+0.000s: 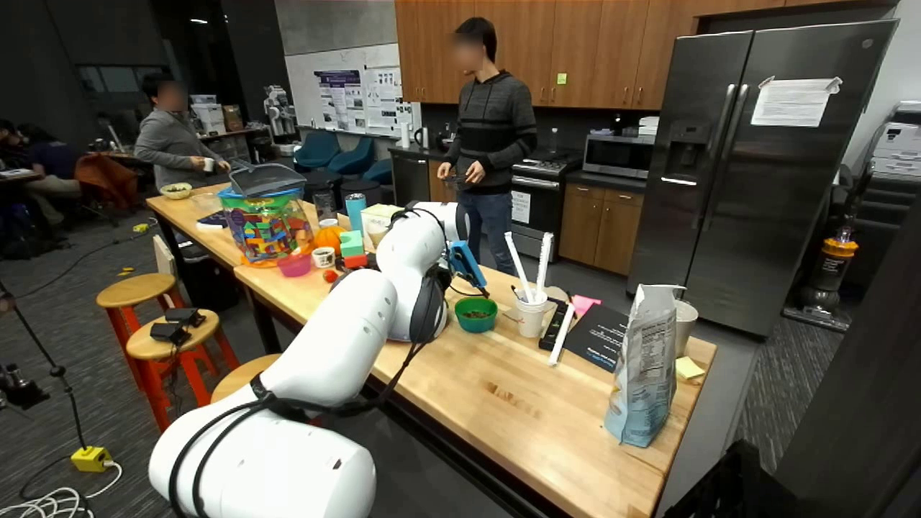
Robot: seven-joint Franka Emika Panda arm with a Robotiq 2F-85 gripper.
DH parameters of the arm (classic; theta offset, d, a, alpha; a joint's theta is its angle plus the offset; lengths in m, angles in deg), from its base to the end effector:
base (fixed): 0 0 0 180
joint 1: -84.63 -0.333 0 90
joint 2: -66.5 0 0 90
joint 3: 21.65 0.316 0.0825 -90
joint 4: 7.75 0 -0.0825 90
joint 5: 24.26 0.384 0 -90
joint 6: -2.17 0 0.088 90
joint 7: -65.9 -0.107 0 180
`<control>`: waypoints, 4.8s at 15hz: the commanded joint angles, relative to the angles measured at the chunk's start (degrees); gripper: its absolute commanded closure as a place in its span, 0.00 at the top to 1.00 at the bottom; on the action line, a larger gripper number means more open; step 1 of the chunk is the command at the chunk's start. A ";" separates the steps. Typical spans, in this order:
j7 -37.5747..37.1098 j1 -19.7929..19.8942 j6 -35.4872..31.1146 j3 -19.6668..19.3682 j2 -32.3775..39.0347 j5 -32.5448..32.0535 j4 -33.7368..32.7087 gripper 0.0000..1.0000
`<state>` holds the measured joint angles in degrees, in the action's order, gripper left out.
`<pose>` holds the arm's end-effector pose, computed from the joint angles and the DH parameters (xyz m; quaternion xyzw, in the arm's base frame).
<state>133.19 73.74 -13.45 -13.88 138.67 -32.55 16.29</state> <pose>0.6116 0.1333 0.2885 -0.5820 -0.4947 0.5797 0.2836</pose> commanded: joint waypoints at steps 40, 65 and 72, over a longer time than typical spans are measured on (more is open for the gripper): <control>5.42 -10.10 -52.29 -11.35 -5.08 -22.15 0.35 0.01; 3.12 -10.06 -26.44 -10.63 -9.21 -12.92 -3.40 0.01; -0.80 -10.16 -31.02 -12.39 -11.22 -14.45 1.48 0.01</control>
<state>135.15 63.38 -43.63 -24.81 129.74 -46.30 13.93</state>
